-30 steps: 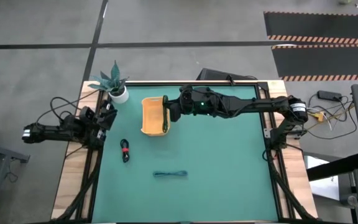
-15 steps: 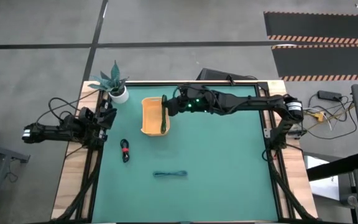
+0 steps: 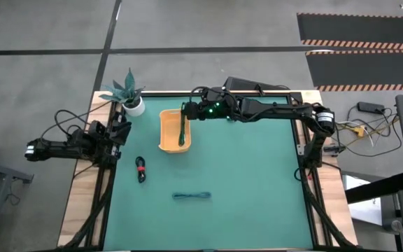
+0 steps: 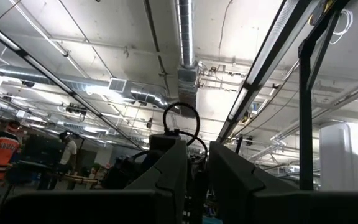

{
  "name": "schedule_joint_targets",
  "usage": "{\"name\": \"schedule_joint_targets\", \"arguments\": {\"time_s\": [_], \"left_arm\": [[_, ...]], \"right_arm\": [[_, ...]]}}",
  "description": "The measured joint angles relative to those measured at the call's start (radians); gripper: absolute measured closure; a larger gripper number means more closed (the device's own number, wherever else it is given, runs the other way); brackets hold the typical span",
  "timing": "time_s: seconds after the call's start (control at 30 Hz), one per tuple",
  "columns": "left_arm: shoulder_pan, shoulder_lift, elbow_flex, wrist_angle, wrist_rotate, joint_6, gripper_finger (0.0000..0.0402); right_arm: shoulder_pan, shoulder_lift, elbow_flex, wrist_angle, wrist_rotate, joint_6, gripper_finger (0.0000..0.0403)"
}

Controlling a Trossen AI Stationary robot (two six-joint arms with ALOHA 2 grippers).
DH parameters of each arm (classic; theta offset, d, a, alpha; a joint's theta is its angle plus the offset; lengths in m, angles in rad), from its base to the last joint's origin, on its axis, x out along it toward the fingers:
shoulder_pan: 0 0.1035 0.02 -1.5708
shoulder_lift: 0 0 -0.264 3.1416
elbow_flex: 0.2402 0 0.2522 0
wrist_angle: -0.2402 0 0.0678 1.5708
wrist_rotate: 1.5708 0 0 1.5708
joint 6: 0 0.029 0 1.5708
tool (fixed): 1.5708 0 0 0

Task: Pick and place USB-C Cables
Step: Put the green USB cable into the yellow bin

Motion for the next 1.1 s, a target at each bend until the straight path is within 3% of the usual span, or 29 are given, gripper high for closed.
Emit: {"name": "schedule_joint_targets", "arguments": {"time_s": [0.63,1.1], "left_arm": [[0.0,-0.001,0.0,0.0,-0.015,0.007,0.0347],[0.0,-0.001,0.0,0.0,-0.05,0.009,0.0347]], "right_arm": [[-0.024,0.005,0.0,-0.003,0.076,-0.03,0.0365],[-0.019,0.04,0.0,0.112,0.085,-0.053,0.0365]]}}
